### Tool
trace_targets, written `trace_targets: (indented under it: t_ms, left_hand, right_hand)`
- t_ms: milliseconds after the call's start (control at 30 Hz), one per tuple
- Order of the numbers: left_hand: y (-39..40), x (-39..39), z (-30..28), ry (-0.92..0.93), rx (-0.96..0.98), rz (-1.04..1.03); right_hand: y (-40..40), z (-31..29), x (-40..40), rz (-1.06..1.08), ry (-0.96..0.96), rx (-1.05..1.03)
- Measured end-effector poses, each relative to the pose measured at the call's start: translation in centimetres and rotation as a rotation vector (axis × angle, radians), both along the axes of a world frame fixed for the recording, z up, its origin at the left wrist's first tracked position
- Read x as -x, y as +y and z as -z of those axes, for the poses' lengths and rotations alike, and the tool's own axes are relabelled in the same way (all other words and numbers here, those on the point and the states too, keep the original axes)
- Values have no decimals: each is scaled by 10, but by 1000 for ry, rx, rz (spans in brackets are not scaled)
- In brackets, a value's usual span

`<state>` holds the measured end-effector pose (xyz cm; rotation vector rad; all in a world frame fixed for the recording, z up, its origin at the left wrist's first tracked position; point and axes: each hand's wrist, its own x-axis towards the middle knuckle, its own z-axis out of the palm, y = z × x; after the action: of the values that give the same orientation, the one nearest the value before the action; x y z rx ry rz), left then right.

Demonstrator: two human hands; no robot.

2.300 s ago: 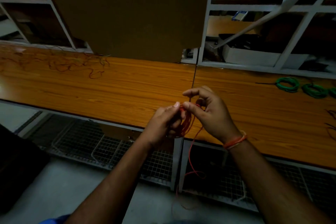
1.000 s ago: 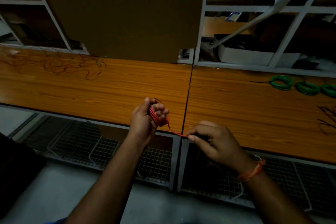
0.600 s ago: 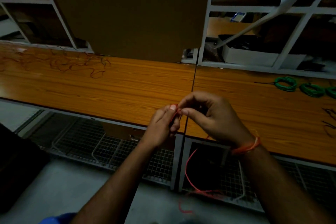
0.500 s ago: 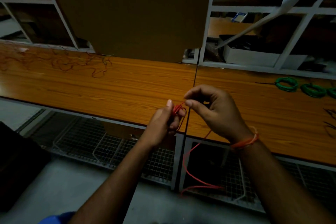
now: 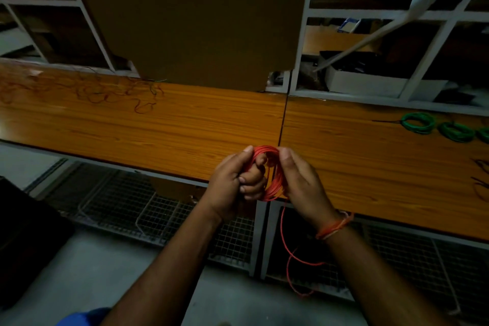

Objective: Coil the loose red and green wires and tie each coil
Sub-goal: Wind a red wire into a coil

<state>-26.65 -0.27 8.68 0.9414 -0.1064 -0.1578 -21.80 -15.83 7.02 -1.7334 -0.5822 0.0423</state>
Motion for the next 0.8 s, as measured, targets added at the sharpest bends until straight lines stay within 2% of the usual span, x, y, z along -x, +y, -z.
trace_targets:
  t_ms: [267,333,500,600,733,800]
  left_hand:
    - [-1,-1,-2,112,268,170]
    - [-3,-2,-2,116,296,141]
    - [5,-7,-1,133,412,4]
    - [21,-10,-1,134,415,-72]
    - [33,-14,0,148,341,-207]
    - [37,-17,4,153,292,-299]
  right_hand:
    - [1,-6,4,65,-157,103]
    - [0,-4,2,42,-119,81]
    - [-13,9,-1,-43,117,28]
    - [-28,21,-1,-30,95,242]
    - [-48,23,2,-84,-112,750]
    - [-52,18,7,-141,-259,911]
